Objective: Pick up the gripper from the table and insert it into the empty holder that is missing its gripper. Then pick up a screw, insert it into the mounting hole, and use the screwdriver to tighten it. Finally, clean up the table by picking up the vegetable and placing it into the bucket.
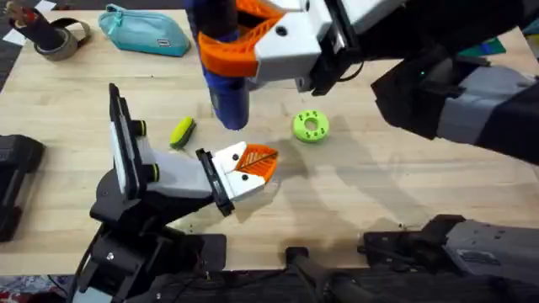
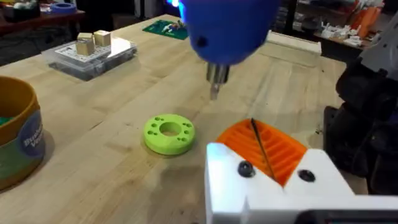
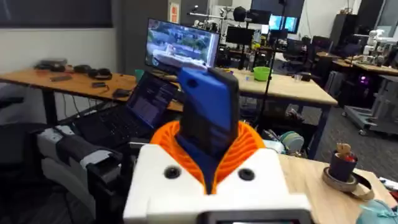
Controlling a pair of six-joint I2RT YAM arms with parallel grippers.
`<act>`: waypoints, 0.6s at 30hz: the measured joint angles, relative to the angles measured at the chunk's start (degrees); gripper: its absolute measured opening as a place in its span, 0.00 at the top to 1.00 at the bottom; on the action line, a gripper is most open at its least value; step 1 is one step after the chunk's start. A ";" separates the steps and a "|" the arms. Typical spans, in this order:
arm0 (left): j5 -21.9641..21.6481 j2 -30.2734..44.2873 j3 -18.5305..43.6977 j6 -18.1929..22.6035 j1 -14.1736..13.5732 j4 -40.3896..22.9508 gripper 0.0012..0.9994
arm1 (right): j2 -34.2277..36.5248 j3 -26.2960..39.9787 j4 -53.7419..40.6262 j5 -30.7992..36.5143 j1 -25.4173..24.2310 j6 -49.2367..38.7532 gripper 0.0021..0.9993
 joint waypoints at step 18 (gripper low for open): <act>0.00 0.00 -0.01 0.00 0.00 0.00 0.99 | 1.95 -0.07 -2.19 0.02 4.73 -10.45 0.97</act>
